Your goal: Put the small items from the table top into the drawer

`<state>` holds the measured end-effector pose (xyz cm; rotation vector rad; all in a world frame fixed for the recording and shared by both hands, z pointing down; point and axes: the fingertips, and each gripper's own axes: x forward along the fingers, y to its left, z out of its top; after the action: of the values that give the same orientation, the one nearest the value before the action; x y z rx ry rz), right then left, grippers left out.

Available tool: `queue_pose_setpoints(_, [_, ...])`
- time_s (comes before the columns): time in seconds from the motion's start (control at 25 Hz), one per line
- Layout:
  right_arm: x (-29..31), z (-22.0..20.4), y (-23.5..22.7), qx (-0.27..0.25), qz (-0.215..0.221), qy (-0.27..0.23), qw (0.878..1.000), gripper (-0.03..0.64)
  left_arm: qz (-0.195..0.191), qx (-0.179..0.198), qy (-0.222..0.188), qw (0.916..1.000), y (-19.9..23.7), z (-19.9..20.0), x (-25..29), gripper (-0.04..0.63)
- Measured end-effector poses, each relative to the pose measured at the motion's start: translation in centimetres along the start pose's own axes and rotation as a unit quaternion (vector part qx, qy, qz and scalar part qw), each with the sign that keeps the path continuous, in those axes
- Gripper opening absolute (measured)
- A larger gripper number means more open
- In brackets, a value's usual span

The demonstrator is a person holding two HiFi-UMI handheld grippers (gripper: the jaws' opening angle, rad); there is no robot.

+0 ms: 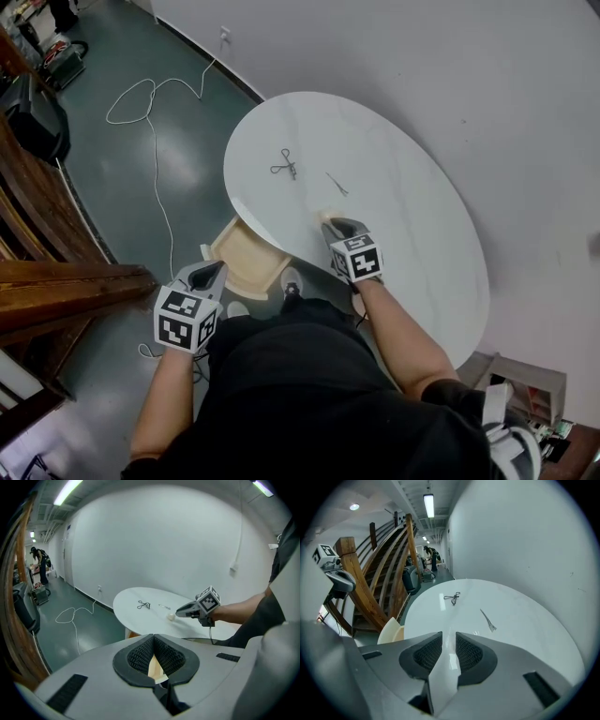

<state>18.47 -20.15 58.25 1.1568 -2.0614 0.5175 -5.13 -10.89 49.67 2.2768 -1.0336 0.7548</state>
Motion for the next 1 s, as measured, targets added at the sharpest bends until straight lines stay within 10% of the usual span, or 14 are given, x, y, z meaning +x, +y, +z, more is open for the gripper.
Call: queue_pose_setpoints(1.0, [2.5,-1.2,-0.4,0.011,0.0,0.039,0.999,0.041,0.021,-0.008,-0.006,0.9997,0.7,0.6,-0.3,0.015])
